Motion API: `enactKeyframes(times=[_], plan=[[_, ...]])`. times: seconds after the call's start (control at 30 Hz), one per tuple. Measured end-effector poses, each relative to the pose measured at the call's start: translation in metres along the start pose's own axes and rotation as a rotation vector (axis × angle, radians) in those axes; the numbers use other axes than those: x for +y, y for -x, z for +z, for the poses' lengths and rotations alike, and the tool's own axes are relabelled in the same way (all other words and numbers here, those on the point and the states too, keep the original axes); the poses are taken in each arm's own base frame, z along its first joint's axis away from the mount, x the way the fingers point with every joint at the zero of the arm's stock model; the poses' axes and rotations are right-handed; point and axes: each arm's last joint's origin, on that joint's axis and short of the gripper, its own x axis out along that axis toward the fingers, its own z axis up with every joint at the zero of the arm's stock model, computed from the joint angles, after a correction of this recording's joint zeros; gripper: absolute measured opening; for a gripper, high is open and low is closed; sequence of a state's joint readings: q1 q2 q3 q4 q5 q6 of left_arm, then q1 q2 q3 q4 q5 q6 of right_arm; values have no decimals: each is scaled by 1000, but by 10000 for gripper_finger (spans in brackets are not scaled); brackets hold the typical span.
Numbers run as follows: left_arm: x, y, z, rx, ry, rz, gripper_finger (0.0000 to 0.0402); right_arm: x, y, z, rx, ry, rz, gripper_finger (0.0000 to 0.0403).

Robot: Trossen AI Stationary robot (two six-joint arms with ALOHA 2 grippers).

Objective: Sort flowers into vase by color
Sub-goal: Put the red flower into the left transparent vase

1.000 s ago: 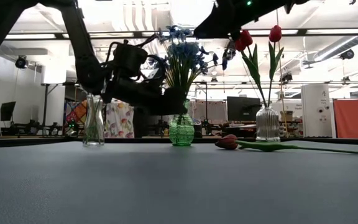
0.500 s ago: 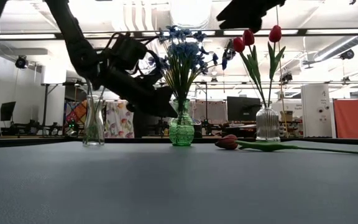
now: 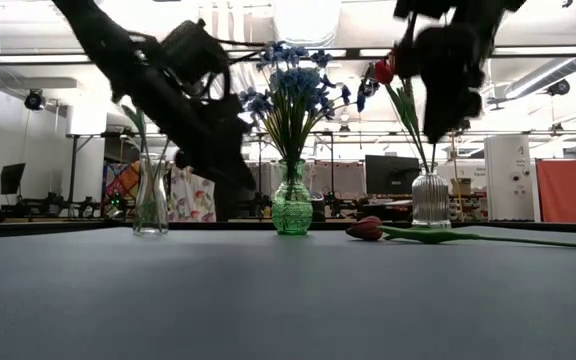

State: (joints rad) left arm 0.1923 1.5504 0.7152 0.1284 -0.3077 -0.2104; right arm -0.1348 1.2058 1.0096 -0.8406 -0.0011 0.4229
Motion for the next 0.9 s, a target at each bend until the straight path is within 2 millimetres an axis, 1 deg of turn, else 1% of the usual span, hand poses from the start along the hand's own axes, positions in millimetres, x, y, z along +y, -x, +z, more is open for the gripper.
enactKeyframes(times=[0.1,0.2,0.37,0.5,0.57,0.7,0.8,0.9], plan=[[-13,17,-8,36,4,-41,255,1,-22,-4,102,-22,-35,167],[-29,33,-18,34,-1,-77,255,4,-42,-7,171,-32,-36,174],[-54,62,-28,-25,-82,-139,255,8,-72,-15,193,-33,-46,198],[-70,85,-29,-84,-167,-224,255,9,-92,-18,171,-31,-57,211],[-76,96,-30,-108,-208,-268,255,8,-104,-22,181,-25,-74,212],[-86,120,-28,-171,-257,-352,255,7,-121,-30,217,-31,-99,204],[-87,133,-26,-205,-253,-391,255,11,-127,-33,221,-17,-128,188],[-86,140,-23,-232,-239,-412,255,16,-129,-36,209,0,-147,160]])
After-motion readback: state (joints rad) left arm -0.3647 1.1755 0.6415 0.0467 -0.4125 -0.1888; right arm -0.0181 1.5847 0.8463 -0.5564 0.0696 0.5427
